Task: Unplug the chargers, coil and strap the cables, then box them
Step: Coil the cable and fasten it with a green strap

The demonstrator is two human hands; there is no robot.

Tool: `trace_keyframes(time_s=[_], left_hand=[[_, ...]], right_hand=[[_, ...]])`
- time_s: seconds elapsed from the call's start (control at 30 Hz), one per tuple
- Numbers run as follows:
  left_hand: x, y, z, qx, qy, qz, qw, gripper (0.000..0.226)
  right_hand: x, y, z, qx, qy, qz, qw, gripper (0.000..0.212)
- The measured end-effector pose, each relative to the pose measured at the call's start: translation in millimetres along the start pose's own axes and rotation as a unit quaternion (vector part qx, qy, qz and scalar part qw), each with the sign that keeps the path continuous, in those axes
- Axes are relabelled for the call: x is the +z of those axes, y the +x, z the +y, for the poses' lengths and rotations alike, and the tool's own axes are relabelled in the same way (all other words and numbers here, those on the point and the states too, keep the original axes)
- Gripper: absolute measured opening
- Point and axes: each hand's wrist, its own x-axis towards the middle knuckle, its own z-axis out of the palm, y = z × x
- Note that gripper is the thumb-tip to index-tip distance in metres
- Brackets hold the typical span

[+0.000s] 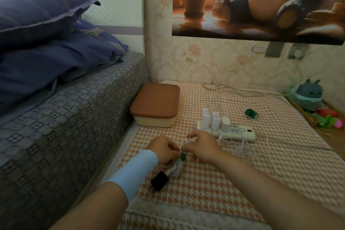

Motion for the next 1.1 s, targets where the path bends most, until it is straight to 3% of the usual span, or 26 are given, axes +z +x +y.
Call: trace_keyframes(time_s=[0.1, 0.23, 0.4, 0.5, 0.57, 0.67, 0.8, 0.9, 1.03, 1.1], left_hand=[[4.5, 2.1, -4.4, 0.013, 0.093, -0.063, 0.994, 0.028], [4.6, 13.0, -4.7, 0.010, 0.114, -0.100, 0.988, 0.031], [-1.3, 31.9, -3.6, -0.014, 0.124, -0.133, 0.983, 0.045], [2.9, 34.7, 0.6, -0.034, 0.145, -0.162, 0.975, 0.056], [7.5, 36.4, 3.4, -0.036, 0.132, -0.128, 0.982, 0.058], [7.0, 42.6, 5.2, -0.042, 0.026, -0.050, 0.998, 0.054], [-2.7, 53.5, -7.5, -0.085, -0.038, 0.030, 0.995, 0.081], [-9.6, 55.6, -18.7, -0.081, -0.002, 0.029, 0.996, 0.070], [-23.3, 52.1, -31.6, -0.096, 0.074, 0.006, 0.993, 0.030], [-25.1, 48.7, -38.8, -0.100, 0.097, -0.010, 0.990, 0.029]], right_hand=[[11.1, 8.7, 6.9, -0.027, -0.121, -0.015, 0.992, 0.059], [13.6, 13.5, 4.1, -0.064, -0.229, -0.021, 0.971, 0.065], [14.3, 20.0, 1.5, -0.064, -0.282, -0.029, 0.957, 0.046], [11.3, 23.5, -0.3, -0.052, -0.217, -0.050, 0.974, 0.050], [9.5, 25.7, -2.5, -0.038, -0.131, -0.080, 0.987, 0.061], [10.4, 31.2, -8.9, 0.003, 0.002, -0.073, 0.997, 0.070], [22.6, 38.1, -17.2, 0.065, 0.050, -0.079, 0.993, 0.048], [37.1, 45.3, -23.2, 0.089, 0.088, -0.112, 0.986, 0.044], [55.2, 50.1, -28.0, 0.080, 0.109, -0.152, 0.979, 0.036], [62.7, 49.5, -27.0, 0.067, 0.087, -0.158, 0.981, 0.032]])
